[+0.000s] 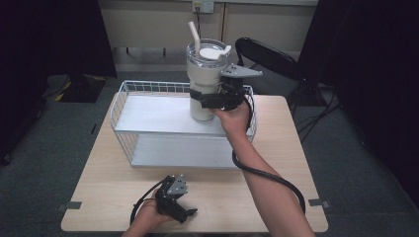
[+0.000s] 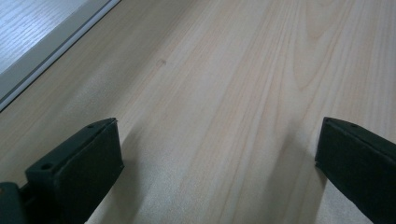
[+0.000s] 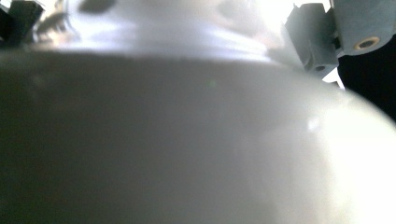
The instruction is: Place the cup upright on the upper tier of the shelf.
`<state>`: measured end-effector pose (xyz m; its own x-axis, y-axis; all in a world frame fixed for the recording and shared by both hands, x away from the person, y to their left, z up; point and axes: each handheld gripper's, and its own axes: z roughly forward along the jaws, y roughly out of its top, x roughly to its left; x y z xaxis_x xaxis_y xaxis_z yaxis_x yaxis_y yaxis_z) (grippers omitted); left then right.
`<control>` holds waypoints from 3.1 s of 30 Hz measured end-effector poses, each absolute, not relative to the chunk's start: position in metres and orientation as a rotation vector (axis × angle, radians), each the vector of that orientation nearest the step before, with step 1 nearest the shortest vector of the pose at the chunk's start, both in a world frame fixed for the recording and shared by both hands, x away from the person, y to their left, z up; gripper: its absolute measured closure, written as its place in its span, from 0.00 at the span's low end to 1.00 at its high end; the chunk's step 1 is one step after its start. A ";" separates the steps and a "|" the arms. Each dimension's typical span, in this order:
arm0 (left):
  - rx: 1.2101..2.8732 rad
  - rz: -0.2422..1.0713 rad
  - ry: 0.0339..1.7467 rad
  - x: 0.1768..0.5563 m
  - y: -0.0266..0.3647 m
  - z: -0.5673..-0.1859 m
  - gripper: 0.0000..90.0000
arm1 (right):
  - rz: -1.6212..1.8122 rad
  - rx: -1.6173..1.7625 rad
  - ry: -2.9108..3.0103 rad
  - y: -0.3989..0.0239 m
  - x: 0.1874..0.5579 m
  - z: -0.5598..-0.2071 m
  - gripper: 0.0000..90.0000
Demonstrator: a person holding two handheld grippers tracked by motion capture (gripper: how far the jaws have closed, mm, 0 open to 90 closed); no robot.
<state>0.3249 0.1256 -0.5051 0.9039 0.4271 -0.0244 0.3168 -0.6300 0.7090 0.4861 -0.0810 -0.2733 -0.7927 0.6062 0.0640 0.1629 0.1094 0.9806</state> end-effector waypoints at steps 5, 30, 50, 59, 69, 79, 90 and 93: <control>2.301 0.186 0.528 0.325 0.126 -0.505 0.00 | 1.720 0.763 2.037 -0.081 0.488 -0.277 0.11; 2.302 0.188 0.527 0.325 0.126 -0.505 0.00 | 1.691 0.745 2.049 -0.078 0.490 -0.282 0.10; 2.300 0.188 0.530 0.325 0.125 -0.505 0.00 | 1.617 0.720 2.099 -0.079 0.490 -0.280 0.09; 2.302 0.195 0.535 0.324 0.125 -0.505 0.00 | 1.627 0.767 2.106 -0.082 0.487 -0.283 0.09; 2.301 0.195 0.535 0.324 0.125 -0.505 0.00 | 1.607 0.801 2.114 -0.083 0.484 -0.285 0.09; 2.300 0.195 0.535 0.324 0.125 -0.505 0.00 | 1.585 0.803 2.119 -0.087 0.480 -0.288 0.09; 2.300 0.194 0.536 0.324 0.125 -0.505 0.00 | 1.532 0.791 2.145 -0.097 0.468 -0.290 0.09; 2.300 0.195 0.535 0.324 0.125 -0.505 0.00 | 1.537 0.785 2.140 -0.101 0.463 -0.289 0.09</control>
